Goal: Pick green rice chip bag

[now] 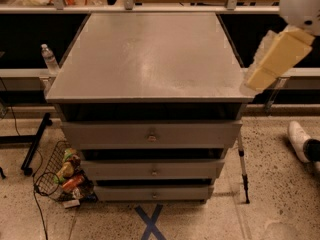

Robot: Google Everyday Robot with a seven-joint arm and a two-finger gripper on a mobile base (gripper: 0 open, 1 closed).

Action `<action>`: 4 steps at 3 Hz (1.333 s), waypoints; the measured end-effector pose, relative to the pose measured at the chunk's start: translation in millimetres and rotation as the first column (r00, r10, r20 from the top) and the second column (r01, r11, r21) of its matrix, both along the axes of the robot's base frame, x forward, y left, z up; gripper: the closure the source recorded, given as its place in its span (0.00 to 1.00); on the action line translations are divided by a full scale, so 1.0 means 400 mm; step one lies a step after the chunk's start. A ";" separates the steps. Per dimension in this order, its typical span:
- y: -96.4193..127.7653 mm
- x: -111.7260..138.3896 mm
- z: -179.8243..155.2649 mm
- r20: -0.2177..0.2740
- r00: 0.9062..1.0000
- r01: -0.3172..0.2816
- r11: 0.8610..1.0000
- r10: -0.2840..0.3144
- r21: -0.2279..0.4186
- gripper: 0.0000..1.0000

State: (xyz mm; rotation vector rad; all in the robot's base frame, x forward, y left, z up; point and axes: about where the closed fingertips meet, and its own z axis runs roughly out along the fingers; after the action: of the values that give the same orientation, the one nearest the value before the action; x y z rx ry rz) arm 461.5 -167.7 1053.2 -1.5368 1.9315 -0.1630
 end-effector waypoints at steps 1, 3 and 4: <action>0.029 0.119 -0.052 0.004 1.000 -0.004 0.992 0.003 0.128 0.00; 0.089 0.346 -0.186 -0.021 0.998 0.063 0.955 -0.060 0.290 0.00; 0.110 0.431 -0.242 -0.043 0.991 0.133 0.935 -0.126 0.329 0.00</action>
Offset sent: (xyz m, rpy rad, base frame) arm 0.1608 0.0377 -0.0805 0.3374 0.0187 -0.0449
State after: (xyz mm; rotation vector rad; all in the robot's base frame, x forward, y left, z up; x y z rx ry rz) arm 634.1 -123.6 956.3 -1.1951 1.9597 0.1195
